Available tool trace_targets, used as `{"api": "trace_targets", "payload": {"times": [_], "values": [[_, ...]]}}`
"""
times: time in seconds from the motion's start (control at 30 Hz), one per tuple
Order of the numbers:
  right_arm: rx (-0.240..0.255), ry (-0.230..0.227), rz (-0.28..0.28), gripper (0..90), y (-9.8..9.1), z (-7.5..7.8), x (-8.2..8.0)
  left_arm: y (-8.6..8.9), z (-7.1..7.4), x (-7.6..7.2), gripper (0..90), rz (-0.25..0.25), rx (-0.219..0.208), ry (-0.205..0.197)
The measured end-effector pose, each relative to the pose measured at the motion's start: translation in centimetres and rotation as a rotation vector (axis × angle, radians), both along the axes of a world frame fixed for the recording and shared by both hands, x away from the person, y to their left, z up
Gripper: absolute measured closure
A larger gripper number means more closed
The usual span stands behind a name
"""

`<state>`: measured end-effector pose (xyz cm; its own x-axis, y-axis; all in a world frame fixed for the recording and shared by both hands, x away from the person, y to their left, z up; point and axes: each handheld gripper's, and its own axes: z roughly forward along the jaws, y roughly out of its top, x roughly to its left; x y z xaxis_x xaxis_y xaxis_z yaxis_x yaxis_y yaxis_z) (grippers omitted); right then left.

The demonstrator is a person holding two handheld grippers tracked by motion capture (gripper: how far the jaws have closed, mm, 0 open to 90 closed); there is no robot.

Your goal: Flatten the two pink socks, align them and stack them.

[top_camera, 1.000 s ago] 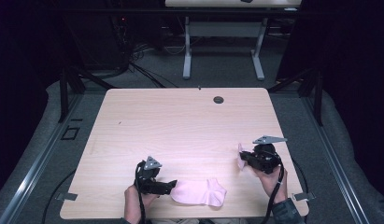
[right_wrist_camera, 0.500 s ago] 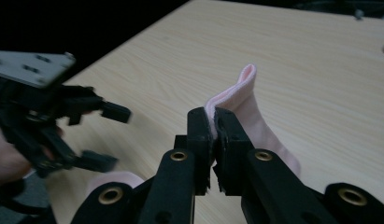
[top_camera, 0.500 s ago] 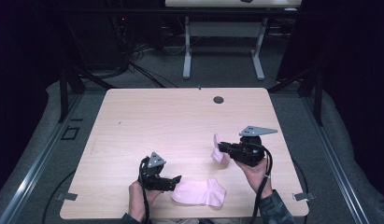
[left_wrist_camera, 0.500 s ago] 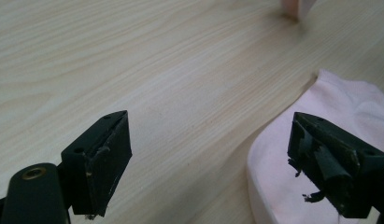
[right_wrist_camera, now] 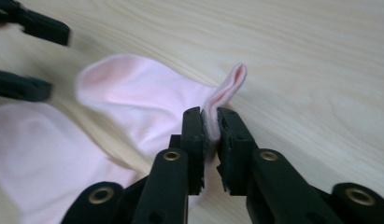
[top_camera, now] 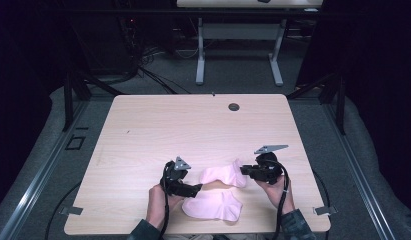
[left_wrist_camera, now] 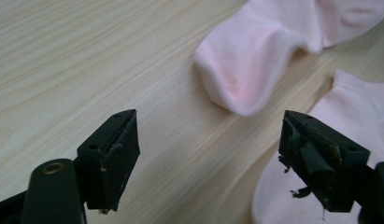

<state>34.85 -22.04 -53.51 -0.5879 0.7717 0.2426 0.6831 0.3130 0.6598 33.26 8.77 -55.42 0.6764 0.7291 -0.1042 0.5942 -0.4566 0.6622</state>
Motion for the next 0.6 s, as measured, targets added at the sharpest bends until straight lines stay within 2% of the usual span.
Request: {"api": "trace_targets", "payload": {"times": [0.1,0.2,0.3,0.4,0.53,0.6], "values": [[-0.008,0.02,-0.022,72.9,-0.5,-1.1,0.3,-0.2,0.3,0.9,24.0,0.015,-0.002,0.02],[-0.026,-0.002,-0.047,63.9,-0.7,-1.3,0.1,-0.9,0.6,1.4,27.4,0.01,0.0,0.033],[-0.058,-0.022,-0.07,60.1,-0.6,-1.4,-0.1,-1.8,0.9,1.9,30.4,-0.009,0.008,0.039],[-0.1,-0.026,-0.09,59.3,-0.3,-1.8,-0.2,-2.5,0.7,2.5,36.1,-0.029,0.03,0.063],[-0.117,-0.017,-0.098,63.6,-0.3,-2.4,0.0,-3.0,0.4,3.1,49.2,-0.047,0.034,0.088],[-0.128,-0.016,-0.1,65.6,-0.2,-2.5,-0.1,-3.2,0.3,3.3,54.4,-0.051,0.055,0.09]]}}
